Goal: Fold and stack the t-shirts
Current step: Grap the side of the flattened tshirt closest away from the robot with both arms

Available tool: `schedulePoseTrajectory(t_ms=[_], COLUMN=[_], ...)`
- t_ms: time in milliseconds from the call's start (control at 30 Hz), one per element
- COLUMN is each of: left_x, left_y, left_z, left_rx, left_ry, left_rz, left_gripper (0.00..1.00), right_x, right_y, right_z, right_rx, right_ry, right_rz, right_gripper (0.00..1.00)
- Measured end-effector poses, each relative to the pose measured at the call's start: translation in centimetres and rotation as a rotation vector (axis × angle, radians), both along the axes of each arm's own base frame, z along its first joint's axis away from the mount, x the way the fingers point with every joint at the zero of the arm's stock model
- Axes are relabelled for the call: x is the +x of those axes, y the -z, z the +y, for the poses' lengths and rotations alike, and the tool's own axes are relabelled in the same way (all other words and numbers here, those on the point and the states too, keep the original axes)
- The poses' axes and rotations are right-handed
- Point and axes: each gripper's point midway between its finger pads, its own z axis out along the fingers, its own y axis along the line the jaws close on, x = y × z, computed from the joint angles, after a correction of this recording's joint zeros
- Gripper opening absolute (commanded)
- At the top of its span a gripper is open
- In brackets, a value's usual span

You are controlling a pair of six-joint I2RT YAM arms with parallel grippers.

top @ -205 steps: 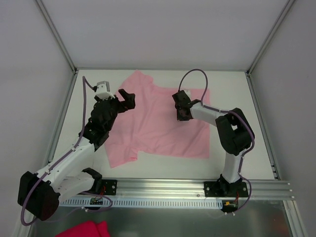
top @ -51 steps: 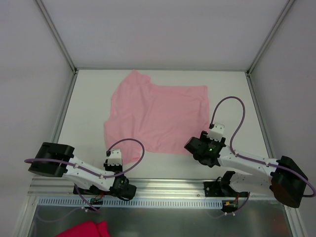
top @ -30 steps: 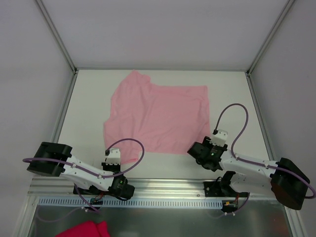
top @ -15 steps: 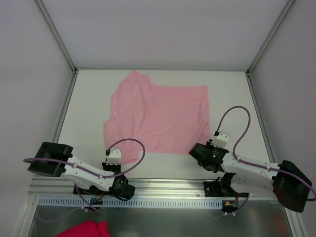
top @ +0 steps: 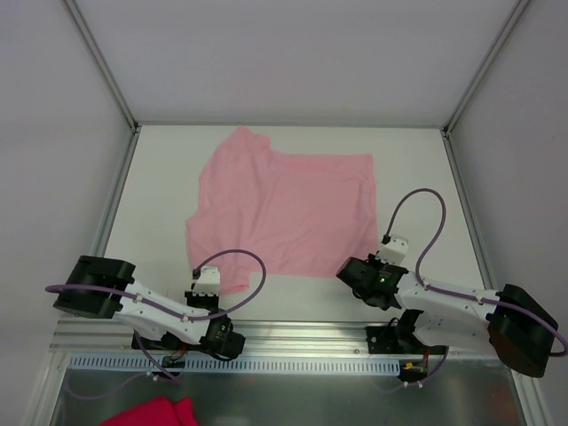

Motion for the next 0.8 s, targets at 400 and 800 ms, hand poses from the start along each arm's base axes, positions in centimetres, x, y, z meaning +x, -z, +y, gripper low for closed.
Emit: schedulePoseTrajectory(t_ms=[400, 800], left_x=[0.5, 1.0], left_y=[-1.6, -5.3], left_z=[-0.2, -4.5], left_rx=[0.03, -0.136], left_ry=[0.02, 0.07], left_rz=[-0.037, -0.101], left_gripper=[0.0, 0.0], right_x=[1.0, 1.4], right_y=[-3.7, -6.3], right_z=[1.0, 0.5], right_rx=[-0.08, -0.137], right_ry=[-0.024, 0.004], right_rz=[-0.074, -0.119], right_gripper=[0.01, 0.01])
